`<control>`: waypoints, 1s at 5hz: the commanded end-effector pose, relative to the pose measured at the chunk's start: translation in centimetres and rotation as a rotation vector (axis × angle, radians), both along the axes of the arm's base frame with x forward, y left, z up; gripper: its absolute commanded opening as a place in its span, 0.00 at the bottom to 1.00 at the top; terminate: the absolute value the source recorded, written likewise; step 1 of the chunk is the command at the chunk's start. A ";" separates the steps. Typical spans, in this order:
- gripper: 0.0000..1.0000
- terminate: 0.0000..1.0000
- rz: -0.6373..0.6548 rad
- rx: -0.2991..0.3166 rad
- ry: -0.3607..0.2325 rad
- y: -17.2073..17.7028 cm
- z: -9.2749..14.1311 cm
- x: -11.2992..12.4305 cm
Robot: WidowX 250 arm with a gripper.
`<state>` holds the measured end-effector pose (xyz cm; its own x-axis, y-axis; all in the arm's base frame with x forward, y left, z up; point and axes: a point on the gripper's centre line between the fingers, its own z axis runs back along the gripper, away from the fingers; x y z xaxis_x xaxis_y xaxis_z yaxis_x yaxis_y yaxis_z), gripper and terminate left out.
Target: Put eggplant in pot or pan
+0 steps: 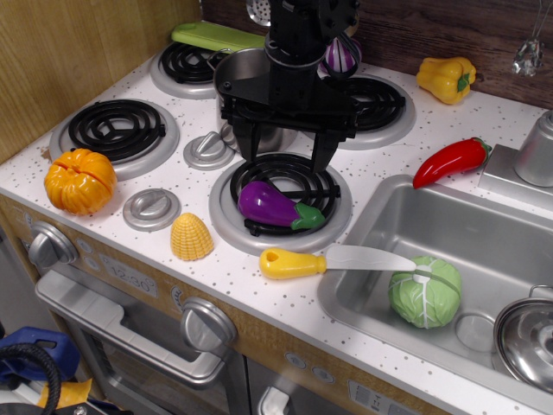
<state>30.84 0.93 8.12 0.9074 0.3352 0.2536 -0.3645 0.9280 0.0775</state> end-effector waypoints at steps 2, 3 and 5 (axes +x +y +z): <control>1.00 0.00 0.104 -0.005 0.004 0.2 0.2 0.2; 1.00 0.00 0.210 -0.030 0.025 0.5 0.2 0.7; 1.00 0.00 0.478 -0.049 0.013 0.3 -1.6 1.6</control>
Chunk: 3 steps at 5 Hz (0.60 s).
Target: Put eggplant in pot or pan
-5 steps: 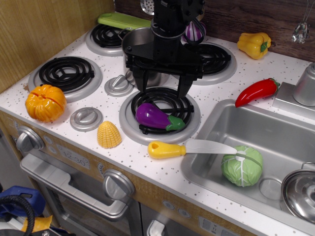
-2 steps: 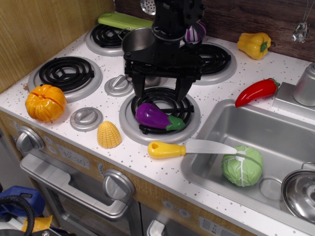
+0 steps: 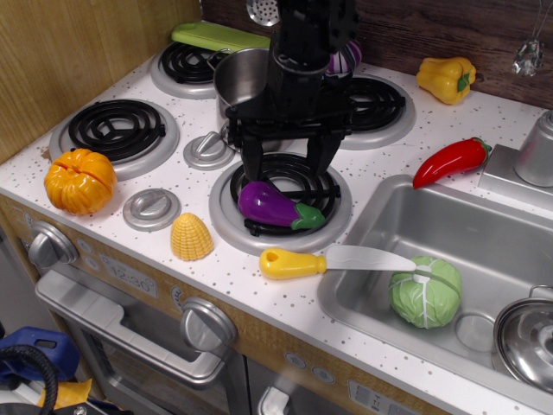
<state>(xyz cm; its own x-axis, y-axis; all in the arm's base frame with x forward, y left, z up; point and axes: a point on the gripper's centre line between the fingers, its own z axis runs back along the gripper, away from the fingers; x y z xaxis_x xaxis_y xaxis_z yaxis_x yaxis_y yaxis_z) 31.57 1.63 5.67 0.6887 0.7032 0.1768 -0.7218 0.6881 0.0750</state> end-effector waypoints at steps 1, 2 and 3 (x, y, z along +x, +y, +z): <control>1.00 0.00 0.138 0.037 -0.071 -0.2 -0.1 0.6; 1.00 0.00 0.196 0.033 -0.090 0.3 -1.1 0.5; 1.00 0.00 0.247 0.023 -0.091 0.5 -1.8 -0.2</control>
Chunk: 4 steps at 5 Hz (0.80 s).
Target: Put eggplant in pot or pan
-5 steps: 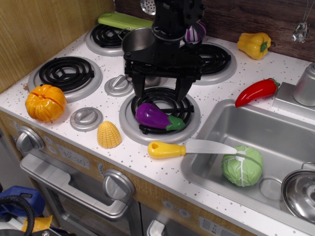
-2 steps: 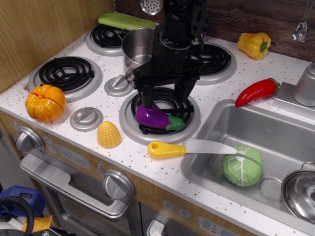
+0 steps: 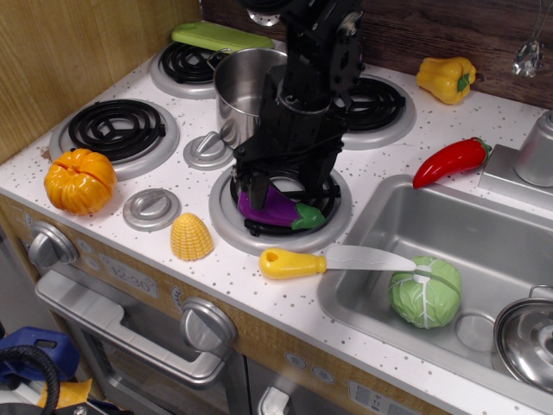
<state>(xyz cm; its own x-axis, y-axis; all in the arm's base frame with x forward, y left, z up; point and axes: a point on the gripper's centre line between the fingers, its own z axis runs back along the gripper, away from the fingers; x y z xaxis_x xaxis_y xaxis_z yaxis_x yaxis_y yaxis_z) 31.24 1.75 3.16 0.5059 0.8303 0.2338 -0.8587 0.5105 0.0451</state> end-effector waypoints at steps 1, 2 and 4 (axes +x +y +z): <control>1.00 0.00 0.066 0.008 -0.052 0.8 -0.2 -0.5; 1.00 0.00 0.080 0.005 -0.069 1.4 -1.2 -0.8; 0.00 0.00 0.125 -0.021 -0.099 2.1 -2.9 -0.2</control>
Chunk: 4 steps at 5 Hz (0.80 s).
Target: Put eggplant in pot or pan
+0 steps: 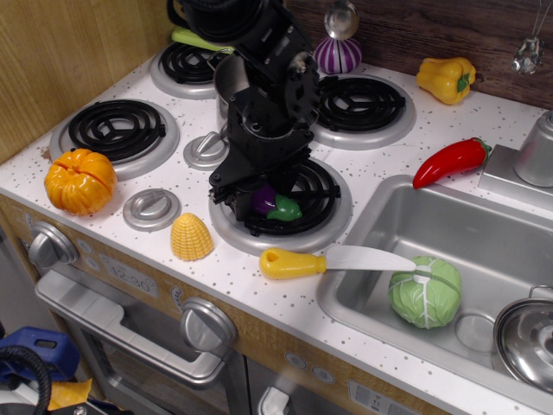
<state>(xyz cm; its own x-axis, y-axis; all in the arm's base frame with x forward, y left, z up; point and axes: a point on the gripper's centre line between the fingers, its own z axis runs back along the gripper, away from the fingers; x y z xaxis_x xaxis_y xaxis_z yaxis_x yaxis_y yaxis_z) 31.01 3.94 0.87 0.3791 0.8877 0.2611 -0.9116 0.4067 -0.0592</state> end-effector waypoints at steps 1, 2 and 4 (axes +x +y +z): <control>0.00 0.00 0.000 0.041 0.027 0.3 2.0 -0.1; 0.00 0.00 -0.015 0.095 0.038 1.0 4.9 0.0; 0.00 0.00 -0.051 0.205 -0.007 2.6 9.4 1.8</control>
